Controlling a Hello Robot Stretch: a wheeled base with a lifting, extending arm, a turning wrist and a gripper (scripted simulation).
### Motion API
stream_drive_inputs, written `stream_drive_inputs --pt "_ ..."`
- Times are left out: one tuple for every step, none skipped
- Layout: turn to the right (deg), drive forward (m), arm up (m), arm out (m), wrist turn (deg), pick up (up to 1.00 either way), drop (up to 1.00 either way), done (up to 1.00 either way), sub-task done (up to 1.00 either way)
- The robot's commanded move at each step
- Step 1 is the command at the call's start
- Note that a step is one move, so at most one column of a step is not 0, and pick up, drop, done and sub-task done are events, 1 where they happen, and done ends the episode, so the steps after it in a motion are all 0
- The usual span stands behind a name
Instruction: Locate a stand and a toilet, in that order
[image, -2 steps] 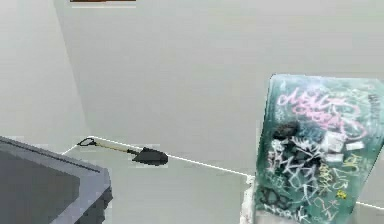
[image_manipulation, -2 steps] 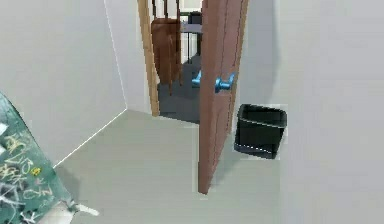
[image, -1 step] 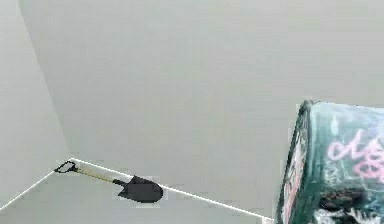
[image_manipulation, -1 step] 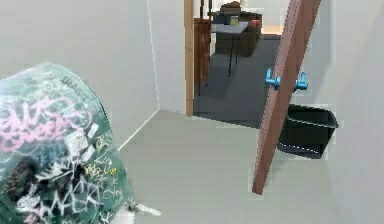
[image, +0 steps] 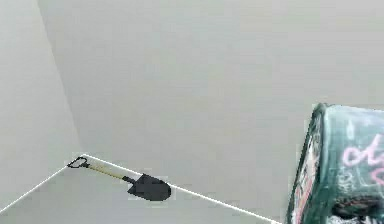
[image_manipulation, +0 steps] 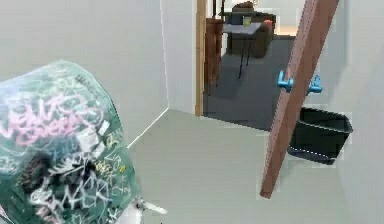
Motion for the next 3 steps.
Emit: stream_drive_inputs --pt "0.0 0.35 0.0 0.0 0.0 0.0 0.0 0.0 0.0" --pt "-45.0 0.0 0.0 0.0 0.0 0.0 0.0 0.0 0.0" --pt "-27.0 0.0 0.0 0.0 0.0 0.0 0.0 0.0 0.0"
